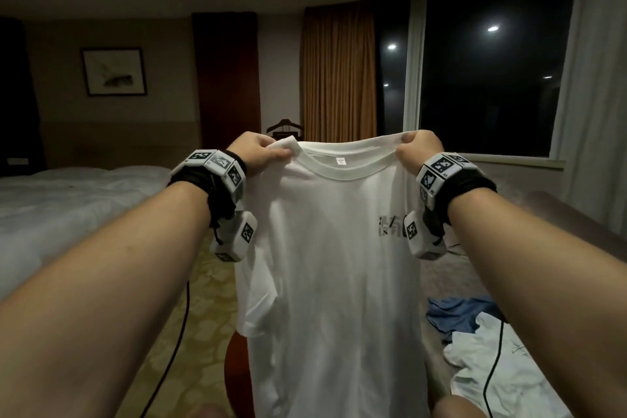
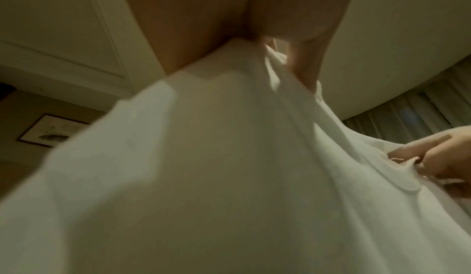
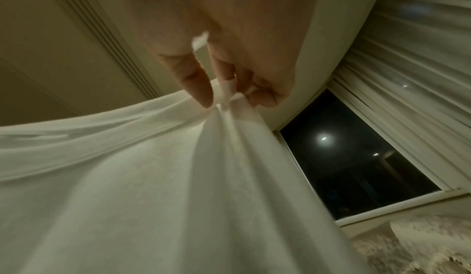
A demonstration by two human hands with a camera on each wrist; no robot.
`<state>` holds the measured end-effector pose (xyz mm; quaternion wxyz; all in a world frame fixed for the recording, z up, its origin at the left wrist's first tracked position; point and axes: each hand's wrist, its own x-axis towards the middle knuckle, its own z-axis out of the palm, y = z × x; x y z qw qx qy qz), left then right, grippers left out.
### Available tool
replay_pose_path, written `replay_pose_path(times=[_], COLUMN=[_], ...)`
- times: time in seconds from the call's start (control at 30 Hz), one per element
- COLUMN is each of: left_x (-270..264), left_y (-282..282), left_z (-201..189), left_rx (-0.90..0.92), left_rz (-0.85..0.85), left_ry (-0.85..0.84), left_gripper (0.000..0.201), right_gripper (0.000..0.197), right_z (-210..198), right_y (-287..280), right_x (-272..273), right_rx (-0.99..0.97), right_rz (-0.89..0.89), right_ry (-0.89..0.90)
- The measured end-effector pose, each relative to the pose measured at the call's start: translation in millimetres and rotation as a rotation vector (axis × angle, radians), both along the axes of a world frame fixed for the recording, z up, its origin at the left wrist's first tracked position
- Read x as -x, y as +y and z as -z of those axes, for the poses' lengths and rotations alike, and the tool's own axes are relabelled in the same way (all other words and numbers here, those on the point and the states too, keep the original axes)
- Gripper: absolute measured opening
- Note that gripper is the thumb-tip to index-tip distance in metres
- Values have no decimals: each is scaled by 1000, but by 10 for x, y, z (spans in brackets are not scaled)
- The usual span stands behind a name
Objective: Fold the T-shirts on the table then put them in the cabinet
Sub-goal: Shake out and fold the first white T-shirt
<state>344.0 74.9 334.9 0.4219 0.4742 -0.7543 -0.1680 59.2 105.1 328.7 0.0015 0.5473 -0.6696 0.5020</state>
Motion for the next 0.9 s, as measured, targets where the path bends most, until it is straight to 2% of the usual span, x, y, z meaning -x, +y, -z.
replay_pose_path(times=[0.13,0.17,0.3,0.4,0.5,0.6,0.7,0.8,0.9], left_x=[-26,-20,78,139,158,177,161,154,189], left_y=[-57,-59,4,1,-28,-69,-140,-181,-203], left_z=[24,26,14,21,66,101,150,190,196], left_rx=[67,77,10,-65,-108,-60,34,79,33], left_rz=[-70,-78,120,231,196,119,-33,-111,-123], left_ry=[-49,-53,-78,-147,-257,-401,-561,-666,-773], left_gripper=[12,19,54,55,51,31,16,24,30], right_gripper=[22,23,28,33,33,31,31,29,27], right_z=[8,15,58,121,190,235,260,276,289], right_y=[-66,-80,-232,-310,-397,-461,-502,-537,-554], right_x=[-38,-52,-45,-64,-76,-98,-117,-126,-106], right_rx=[36,31,-45,-125,-160,-170,-151,-147,-159], right_rz=[8,9,77,121,138,145,144,120,111], right_ry=[11,10,16,9,8,9,43,82,120])
